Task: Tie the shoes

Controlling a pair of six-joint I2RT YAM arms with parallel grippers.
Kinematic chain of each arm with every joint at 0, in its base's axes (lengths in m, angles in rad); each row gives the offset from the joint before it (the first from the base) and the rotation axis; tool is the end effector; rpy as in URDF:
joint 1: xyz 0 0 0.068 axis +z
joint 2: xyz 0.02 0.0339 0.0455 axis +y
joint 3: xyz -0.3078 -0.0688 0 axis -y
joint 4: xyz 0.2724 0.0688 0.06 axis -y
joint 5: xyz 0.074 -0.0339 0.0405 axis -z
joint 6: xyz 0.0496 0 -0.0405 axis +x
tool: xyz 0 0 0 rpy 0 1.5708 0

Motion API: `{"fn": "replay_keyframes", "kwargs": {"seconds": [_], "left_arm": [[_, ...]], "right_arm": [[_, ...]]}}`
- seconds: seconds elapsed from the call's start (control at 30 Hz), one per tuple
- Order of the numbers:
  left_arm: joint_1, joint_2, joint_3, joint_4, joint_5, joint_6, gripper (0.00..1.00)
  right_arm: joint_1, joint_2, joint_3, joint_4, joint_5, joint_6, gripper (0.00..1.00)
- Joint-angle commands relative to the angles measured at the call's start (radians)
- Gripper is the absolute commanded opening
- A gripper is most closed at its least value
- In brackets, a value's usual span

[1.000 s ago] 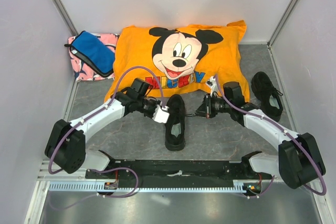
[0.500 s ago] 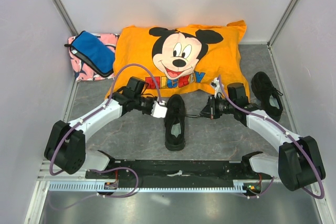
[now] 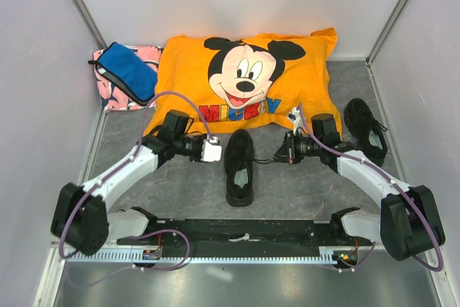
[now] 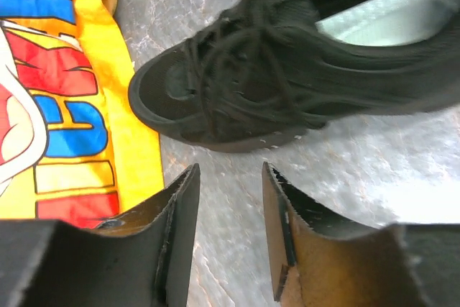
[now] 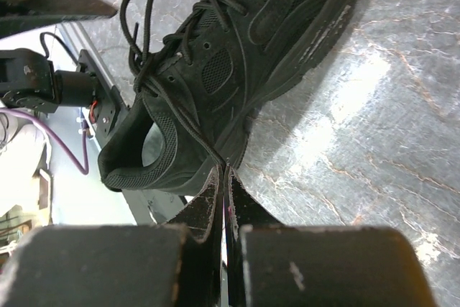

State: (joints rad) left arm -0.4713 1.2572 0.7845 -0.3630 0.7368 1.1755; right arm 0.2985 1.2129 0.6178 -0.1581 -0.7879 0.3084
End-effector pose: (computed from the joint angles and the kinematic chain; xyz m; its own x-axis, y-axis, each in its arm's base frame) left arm 0.2247 -0.1519 0.2535 0.4264 0.5499 -0.7182 0.8940 -0.1355 0.4270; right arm 0.2295 0.1074 0.2242 -0.8359 -0.0332 -0.5479 -0.4702 0.5585 0.6834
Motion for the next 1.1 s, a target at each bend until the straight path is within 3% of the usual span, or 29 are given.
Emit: {"fn": "replay_keyframes", "kwargs": {"seconds": [0.0,0.13,0.4,1.07], "left_arm": [[0.0,-0.151,-0.076,0.027,0.068,-0.033,0.42],[-0.039,-0.134,-0.054,0.024,0.056,-0.039,0.36],[-0.104,-0.009,0.015,0.065,0.016,-0.008,0.39],[-0.151,0.128,0.09,0.125,-0.03,0.053,0.41]], "right_arm": [[-0.001,0.01,0.014,0.04,-0.056,-0.025,0.0],[-0.001,0.002,0.011,0.038,-0.065,-0.031,0.0],[0.004,-0.006,0.014,0.031,-0.07,-0.043,0.0],[0.011,-0.004,0.019,0.011,-0.074,-0.081,0.01]]}}
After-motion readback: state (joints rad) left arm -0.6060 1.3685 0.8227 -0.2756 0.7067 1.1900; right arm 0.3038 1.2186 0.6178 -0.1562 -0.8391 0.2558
